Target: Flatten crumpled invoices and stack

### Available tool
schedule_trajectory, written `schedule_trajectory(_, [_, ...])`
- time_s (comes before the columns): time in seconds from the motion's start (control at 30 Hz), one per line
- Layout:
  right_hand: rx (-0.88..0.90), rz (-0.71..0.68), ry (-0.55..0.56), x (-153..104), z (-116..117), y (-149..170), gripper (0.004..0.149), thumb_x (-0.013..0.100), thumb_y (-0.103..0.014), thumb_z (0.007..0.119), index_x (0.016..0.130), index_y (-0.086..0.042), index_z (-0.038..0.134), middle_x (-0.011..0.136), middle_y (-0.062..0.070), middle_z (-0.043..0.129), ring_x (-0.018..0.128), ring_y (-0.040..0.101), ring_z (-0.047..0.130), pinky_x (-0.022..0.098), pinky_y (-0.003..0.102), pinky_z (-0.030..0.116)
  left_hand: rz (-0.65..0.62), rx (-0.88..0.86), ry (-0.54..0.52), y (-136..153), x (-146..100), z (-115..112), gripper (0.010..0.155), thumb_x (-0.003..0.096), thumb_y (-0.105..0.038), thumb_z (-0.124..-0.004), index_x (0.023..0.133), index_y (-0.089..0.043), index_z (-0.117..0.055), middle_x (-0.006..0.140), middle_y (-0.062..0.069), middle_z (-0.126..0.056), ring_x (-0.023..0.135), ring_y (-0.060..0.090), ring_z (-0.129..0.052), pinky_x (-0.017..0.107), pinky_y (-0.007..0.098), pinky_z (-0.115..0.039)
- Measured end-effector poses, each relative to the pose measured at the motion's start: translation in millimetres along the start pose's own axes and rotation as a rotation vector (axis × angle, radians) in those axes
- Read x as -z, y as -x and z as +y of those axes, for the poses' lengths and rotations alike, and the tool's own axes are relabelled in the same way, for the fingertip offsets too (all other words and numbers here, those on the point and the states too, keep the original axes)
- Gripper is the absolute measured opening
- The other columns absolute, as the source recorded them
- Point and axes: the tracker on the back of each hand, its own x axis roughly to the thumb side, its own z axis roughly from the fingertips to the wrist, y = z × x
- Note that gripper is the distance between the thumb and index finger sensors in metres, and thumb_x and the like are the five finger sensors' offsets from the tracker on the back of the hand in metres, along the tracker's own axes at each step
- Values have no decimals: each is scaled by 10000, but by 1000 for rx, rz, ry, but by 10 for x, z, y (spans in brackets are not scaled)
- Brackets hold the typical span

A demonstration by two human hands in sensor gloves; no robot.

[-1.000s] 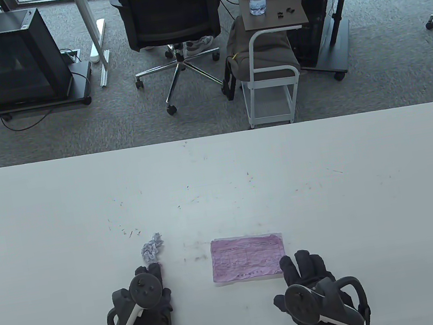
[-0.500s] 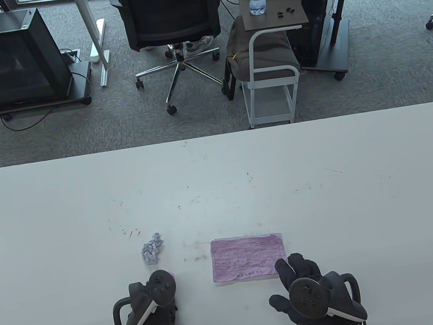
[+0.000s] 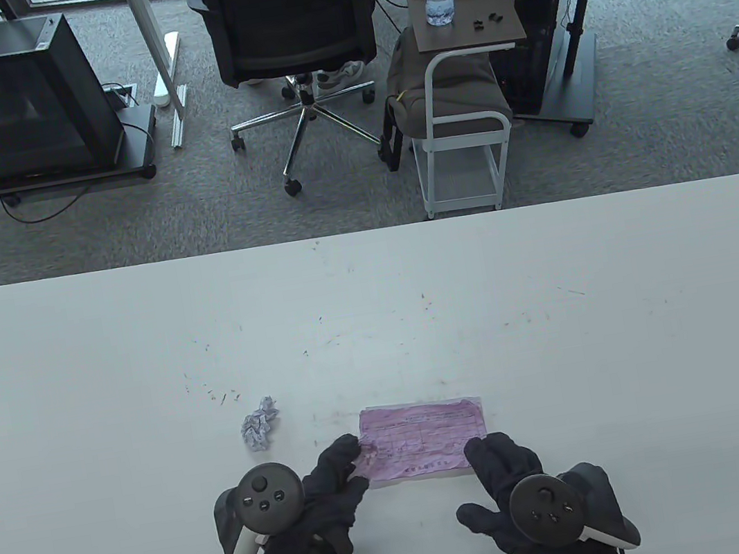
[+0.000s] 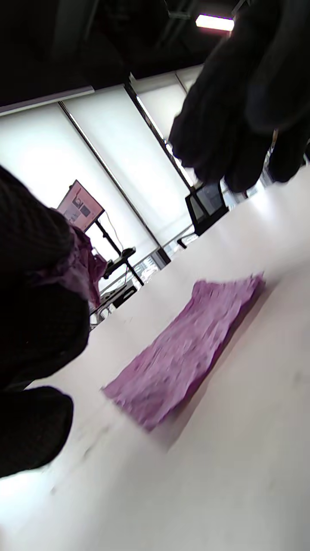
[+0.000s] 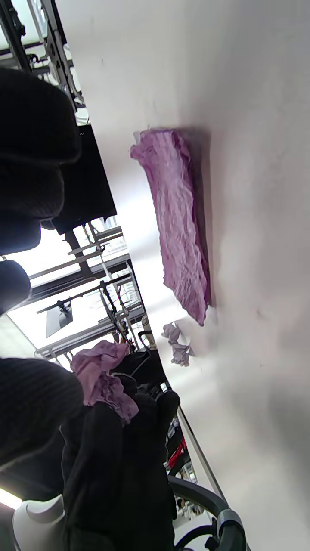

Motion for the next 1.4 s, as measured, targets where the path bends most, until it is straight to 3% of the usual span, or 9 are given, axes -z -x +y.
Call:
schedule_trajectory(0.2, [284, -141, 96, -42, -36, -15, 826, 528, -488, 765, 1066, -59, 309, 1043, 352, 519, 824, 468, 760, 515, 565, 792, -127, -226, 84, -280, -99, -346, 632, 574, -178, -749, 1110, -114, -422, 925, 159, -729, 701, 322, -946, 587, 618, -744])
schedule_trajectory(0.37, [623, -162, 96, -48, -49, 69, 914, 509, -508, 787, 1076, -58, 229, 1064, 402, 431, 829, 501, 745, 513, 574, 788, -176, -489, 356, -216, -80, -523, 662, 590, -162, -728, 1124, -64, -350, 939, 184, -701, 715, 347, -922, 601, 636, -711])
schedule_trajectory(0.5, [765, -165, 28, -6, 4, 81, 681, 531, -309, 834, 1052, -72, 466, 936, 267, 745, 680, 399, 889, 461, 512, 839, -169, -498, 333, -209, -82, -581, 664, 593, -188, -727, 1121, -53, -348, 922, 181, -717, 699, 330, -940, 596, 617, -733])
schedule_trajectory(0.7, [502, -13, 182, -18, -44, 138, 496, 527, -350, 824, 920, -76, 698, 645, 116, 931, 382, 196, 976, 273, 365, 906, -150, -176, 211, -238, -91, -410, 562, 577, -168, -753, 1086, -40, -554, 878, 231, -760, 638, 347, -966, 556, 623, -749])
schedule_trajectory(0.93, [433, 71, 4, -46, -20, 192, 483, 546, -447, 782, 848, -70, 777, 520, 74, 958, 286, 172, 967, 219, 361, 897, -124, 15, 143, -293, -143, -375, 511, 575, -164, -734, 1061, -41, -630, 892, 228, -735, 652, 358, -944, 559, 629, -731])
schedule_trajectory(1.13, [440, 25, 42, -52, 18, 126, 478, 556, -432, 745, 872, -74, 755, 573, 101, 950, 331, 201, 974, 248, 380, 898, -152, -85, 158, -252, -137, -454, 861, 548, -524, -769, 1145, -83, -333, 1092, 297, -144, 968, 548, -542, 647, 659, -598])
schedule_trajectory(1.2, [469, 6, 47, -31, 62, 91, 485, 560, -417, 725, 889, -61, 737, 601, 124, 944, 351, 219, 975, 260, 392, 896, -138, -154, 181, -226, -105, -491, 818, 547, -453, -810, 1129, -44, -405, 1088, 335, -262, 931, 520, -653, 628, 632, -654])
schedule_trajectory(1.3, [494, -24, 36, -1, 107, 72, 493, 565, -391, 707, 917, -46, 703, 648, 150, 929, 390, 246, 974, 286, 416, 893, -114, -226, 150, -185, -90, -495, 465, 584, -275, -776, 994, -67, -707, 1014, 296, -622, 774, 396, -896, 559, 572, -772])
schedule_trajectory(1.4, [458, -14, -28, 15, 125, 54, 501, 557, -345, 765, 941, -35, 675, 675, 159, 918, 416, 258, 969, 305, 427, 887, -125, -192, 57, -184, -102, -447, 428, 585, -275, -761, 971, -92, -735, 993, 276, -673, 749, 368, -926, 558, 574, -779])
